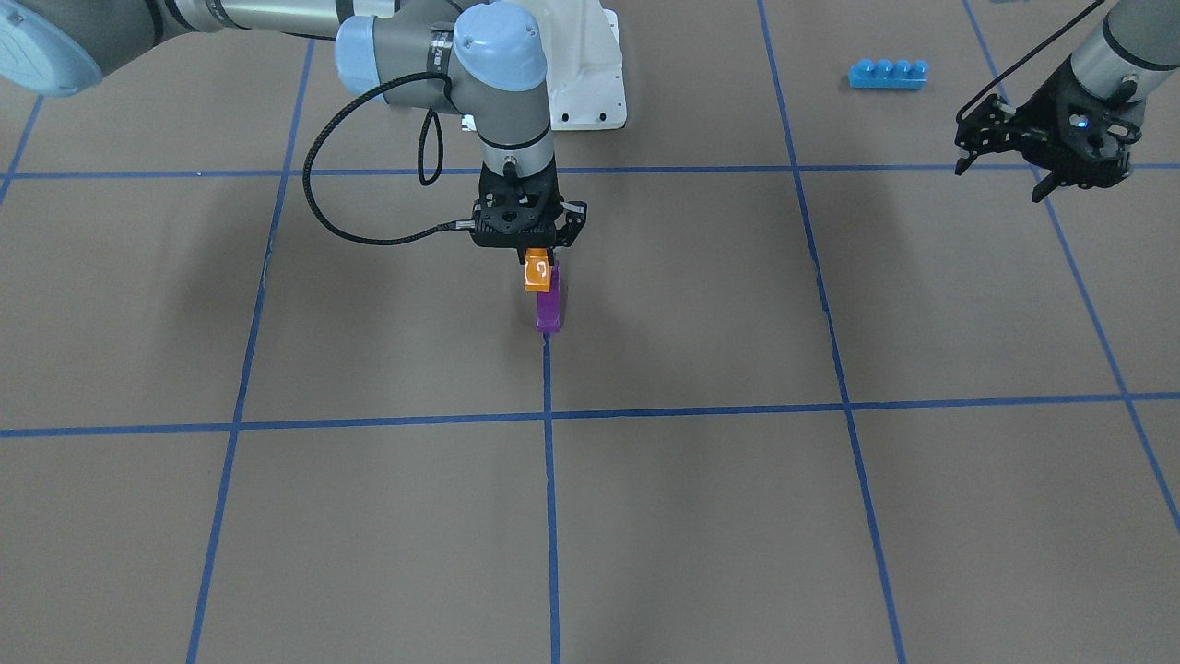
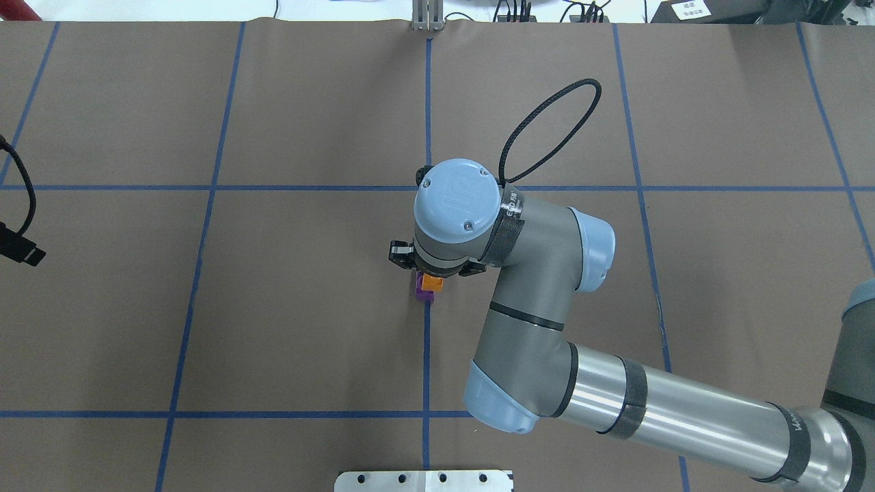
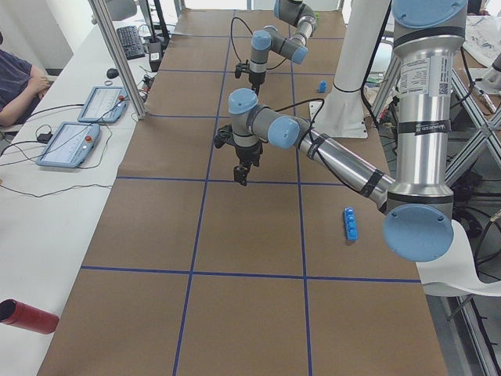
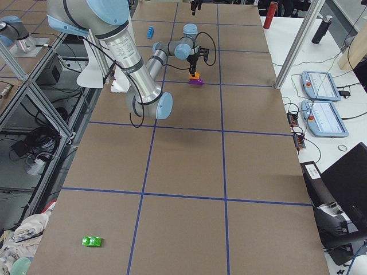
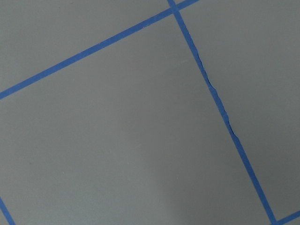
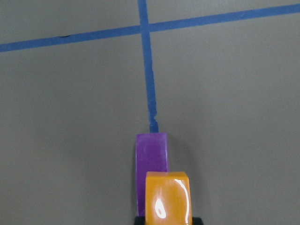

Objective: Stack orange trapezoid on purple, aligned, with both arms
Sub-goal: 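Carry the orange block with the right gripper over the purple block, then lower the orange block onto the purple block, aligning their edges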

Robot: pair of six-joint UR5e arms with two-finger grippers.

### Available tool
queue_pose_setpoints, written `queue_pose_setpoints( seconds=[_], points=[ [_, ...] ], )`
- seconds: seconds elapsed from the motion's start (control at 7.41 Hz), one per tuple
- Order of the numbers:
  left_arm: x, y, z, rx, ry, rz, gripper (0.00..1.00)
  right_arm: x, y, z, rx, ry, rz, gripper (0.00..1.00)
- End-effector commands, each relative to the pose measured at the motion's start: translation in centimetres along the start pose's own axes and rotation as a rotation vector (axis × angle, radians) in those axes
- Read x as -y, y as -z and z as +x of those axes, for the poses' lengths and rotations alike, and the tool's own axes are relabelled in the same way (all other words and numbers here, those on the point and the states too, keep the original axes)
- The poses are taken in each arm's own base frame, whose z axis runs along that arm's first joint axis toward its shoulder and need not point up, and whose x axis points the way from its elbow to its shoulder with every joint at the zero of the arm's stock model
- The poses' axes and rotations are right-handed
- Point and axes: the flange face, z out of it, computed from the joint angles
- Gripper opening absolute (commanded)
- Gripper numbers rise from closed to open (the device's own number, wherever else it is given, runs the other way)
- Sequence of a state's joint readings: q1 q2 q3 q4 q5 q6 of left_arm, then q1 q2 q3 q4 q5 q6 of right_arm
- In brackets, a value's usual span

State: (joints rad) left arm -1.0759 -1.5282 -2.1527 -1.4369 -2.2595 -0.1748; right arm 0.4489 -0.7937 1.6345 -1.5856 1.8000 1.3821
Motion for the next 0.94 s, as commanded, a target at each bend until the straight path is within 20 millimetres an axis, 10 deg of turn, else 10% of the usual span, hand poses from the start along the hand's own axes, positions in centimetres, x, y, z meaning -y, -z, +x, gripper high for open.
queue_pose_setpoints(
  seconds=[0.0, 0.81],
  points=[
    [0.1, -0.2, -0.1, 0.0, 0.001, -0.002, 1.0, 0.0, -0.3, -0.3, -0.007, 0.0, 0.007, 0.0],
    [0.1, -0.5, -0.3, -0.001, 0.005, -0.007, 1.0, -0.5, -1.4, -1.0, -0.026, 0.009, 0.023, 0.0]
  ],
)
